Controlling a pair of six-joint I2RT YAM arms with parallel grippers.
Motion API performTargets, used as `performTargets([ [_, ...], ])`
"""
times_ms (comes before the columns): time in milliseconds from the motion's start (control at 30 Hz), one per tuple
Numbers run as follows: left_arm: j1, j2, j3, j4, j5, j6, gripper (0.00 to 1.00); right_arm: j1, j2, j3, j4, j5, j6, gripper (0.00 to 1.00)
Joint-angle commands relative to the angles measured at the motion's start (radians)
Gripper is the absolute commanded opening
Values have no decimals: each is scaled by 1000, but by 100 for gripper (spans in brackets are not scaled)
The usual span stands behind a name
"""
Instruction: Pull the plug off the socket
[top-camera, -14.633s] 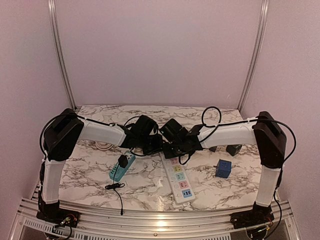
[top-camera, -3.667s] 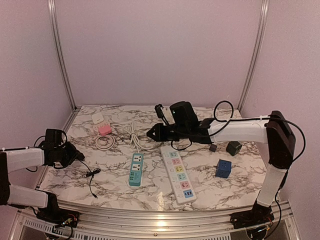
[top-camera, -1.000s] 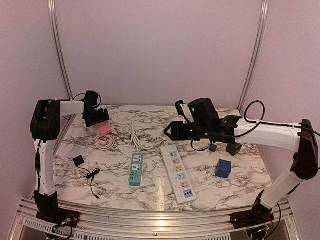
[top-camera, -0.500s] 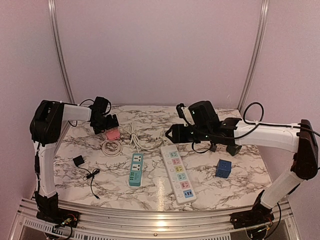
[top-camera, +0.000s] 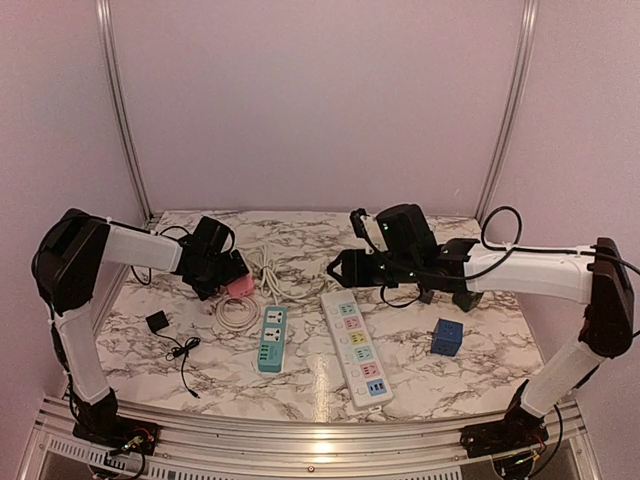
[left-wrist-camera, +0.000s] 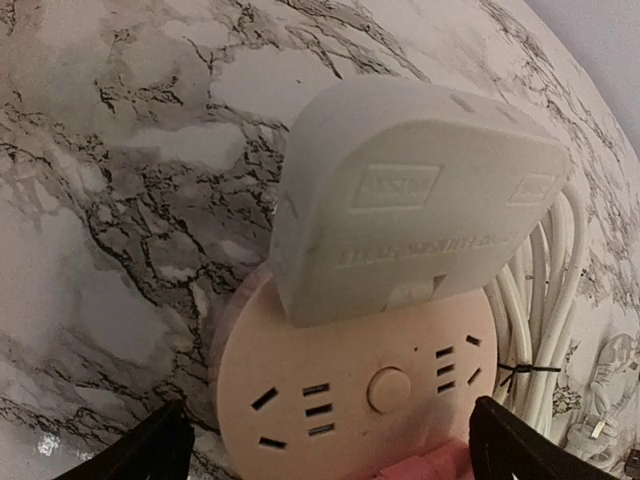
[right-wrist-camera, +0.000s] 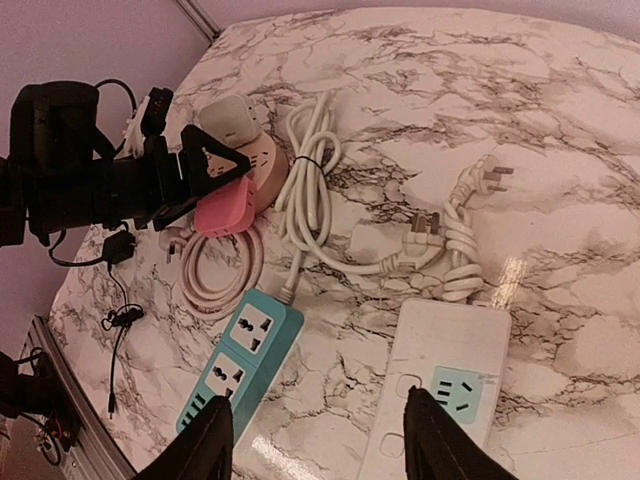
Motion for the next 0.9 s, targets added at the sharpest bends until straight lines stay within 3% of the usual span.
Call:
performTargets([
  [0, -14, -98, -114, 83, -18, -137, 99, 15, 69, 46, 63, -67, 39, 56],
  [200, -37, -183, -219, 166, 38, -194, 99, 56, 219, 149, 141, -163, 96, 56],
  [367, -82, -176, -222, 205, 91, -183, 99, 57, 308, 203, 194, -192, 142, 55],
  [567, -164, -131, -191, 303, 120, -217, 99, 39, 277, 135, 231, -113, 193, 55],
  [733, -208, -107, -151, 345, 140, -247, 99, 7, 273, 100, 268, -157, 220, 55],
  [867, -203, -180, -165, 293, 113, -210, 99, 16, 317, 143, 280, -191, 236, 55],
])
